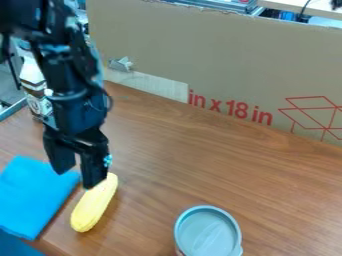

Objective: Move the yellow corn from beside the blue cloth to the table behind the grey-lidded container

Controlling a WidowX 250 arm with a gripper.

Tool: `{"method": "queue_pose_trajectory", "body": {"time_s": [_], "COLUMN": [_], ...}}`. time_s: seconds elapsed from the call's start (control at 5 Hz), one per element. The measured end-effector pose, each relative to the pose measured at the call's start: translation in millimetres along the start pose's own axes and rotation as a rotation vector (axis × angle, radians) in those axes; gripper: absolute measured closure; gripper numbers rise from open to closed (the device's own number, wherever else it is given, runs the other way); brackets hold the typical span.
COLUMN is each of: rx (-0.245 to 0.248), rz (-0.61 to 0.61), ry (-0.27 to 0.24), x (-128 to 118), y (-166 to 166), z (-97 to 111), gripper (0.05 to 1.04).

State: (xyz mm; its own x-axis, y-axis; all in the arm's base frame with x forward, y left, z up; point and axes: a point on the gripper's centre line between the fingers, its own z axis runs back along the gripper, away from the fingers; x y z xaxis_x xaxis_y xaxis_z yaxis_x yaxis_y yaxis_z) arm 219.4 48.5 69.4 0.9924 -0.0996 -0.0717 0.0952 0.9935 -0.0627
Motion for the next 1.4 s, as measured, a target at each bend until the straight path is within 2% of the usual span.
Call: {"method": "queue_pose_trajectory", "body": {"time_s": [0.2, 0.6, 0.8, 1.0, 1.2, 1.4], "rx": [-0.001, -0.012, -0.017, -0.036, -0.042, -0.015], "rz": [0.005, 0.017, 0.037, 0.041, 0.048, 0.006], "ry": [0.017, 0.075, 0.131, 0.115, 0.11, 0.081], "x": [8, 8, 7, 14, 14, 15], "y": [-4, -3, -1, -3, -4, -18], "z": [-10, -30, -47, -49, -49, -33], "gripper": [0.083, 0.083, 0.144, 0.376, 0.403, 0.403]}}
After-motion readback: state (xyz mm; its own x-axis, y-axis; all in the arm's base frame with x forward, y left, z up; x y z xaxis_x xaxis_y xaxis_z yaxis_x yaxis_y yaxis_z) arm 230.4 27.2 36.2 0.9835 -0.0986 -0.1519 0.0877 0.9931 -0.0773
